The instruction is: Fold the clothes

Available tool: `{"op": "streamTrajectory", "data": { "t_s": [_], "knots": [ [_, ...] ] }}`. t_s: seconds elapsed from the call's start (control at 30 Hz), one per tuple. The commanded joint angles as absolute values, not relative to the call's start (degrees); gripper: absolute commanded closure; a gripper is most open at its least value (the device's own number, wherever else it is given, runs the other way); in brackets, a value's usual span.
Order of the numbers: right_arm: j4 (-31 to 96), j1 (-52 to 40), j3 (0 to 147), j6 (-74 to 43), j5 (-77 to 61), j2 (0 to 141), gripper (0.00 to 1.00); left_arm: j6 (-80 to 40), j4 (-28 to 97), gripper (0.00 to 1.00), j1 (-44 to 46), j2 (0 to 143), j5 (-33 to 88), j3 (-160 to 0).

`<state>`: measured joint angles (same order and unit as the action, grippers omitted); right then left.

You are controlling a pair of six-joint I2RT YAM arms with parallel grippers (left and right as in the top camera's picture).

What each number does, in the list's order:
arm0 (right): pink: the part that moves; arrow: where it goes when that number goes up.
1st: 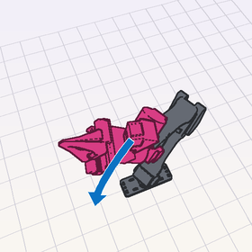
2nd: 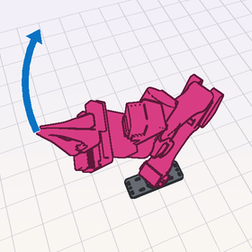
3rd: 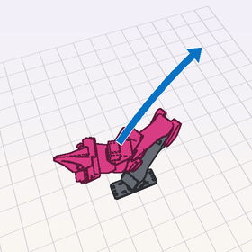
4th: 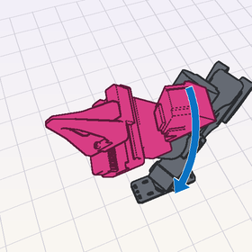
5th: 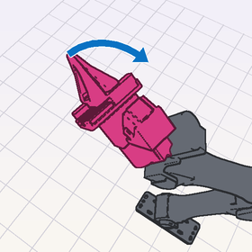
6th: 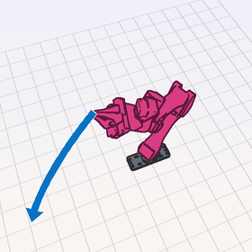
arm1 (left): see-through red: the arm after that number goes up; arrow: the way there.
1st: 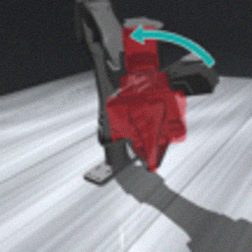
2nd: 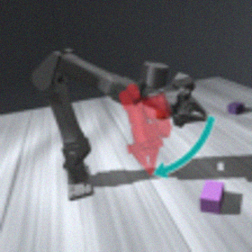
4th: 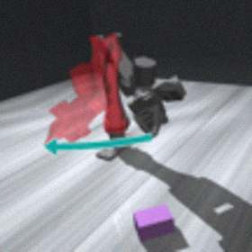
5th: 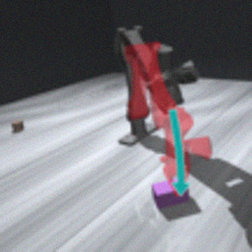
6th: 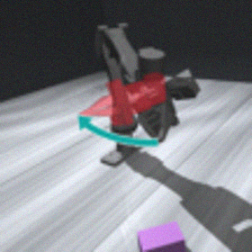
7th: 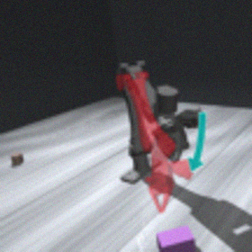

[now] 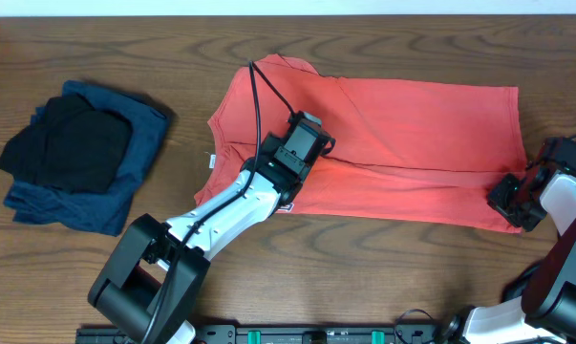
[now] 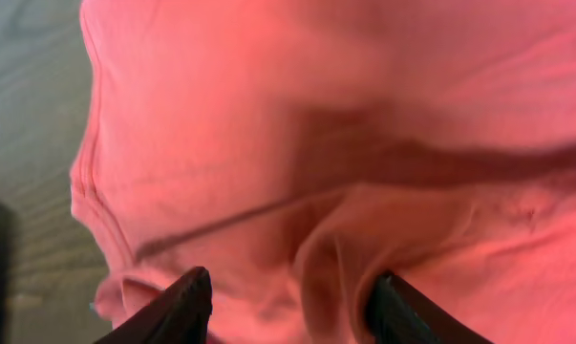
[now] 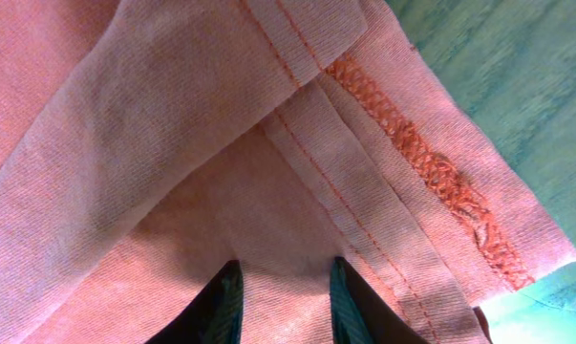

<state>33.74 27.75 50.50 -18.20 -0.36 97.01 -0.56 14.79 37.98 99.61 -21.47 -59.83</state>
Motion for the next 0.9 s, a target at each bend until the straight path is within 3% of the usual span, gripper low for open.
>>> {"op": "streamTrajectory", "data": {
  "t_s": [0.0,0.3,0.67,0.73,0.87],
  "knots": [
    [34.30,27.42,51.96,-17.56,-0.99,97.03,0.69,-4.25,18.46,0.46,37.67,99.11,-22.76,-60.27],
    [31.33,27.35,54.33,-17.76,-1.96,96.99,0.65,-15.16,30.76,0.45,37.67,99.11,-17.19,-60.23],
    [29.21,27.29,54.33,-17.76,-1.96,97.14,0.64,-15.16,30.15,0.44,37.67,99.13,-13.96,-60.23],
    [29.04,27.29,54.33,-17.76,-1.96,97.14,0.63,-15.14,30.13,0.36,37.67,99.13,-13.98,-60.23],
    [29.10,27.29,54.33,-17.76,-1.96,97.17,0.64,-15.11,29.32,0.34,37.67,99.11,-16.43,-60.25]
  ]
}}
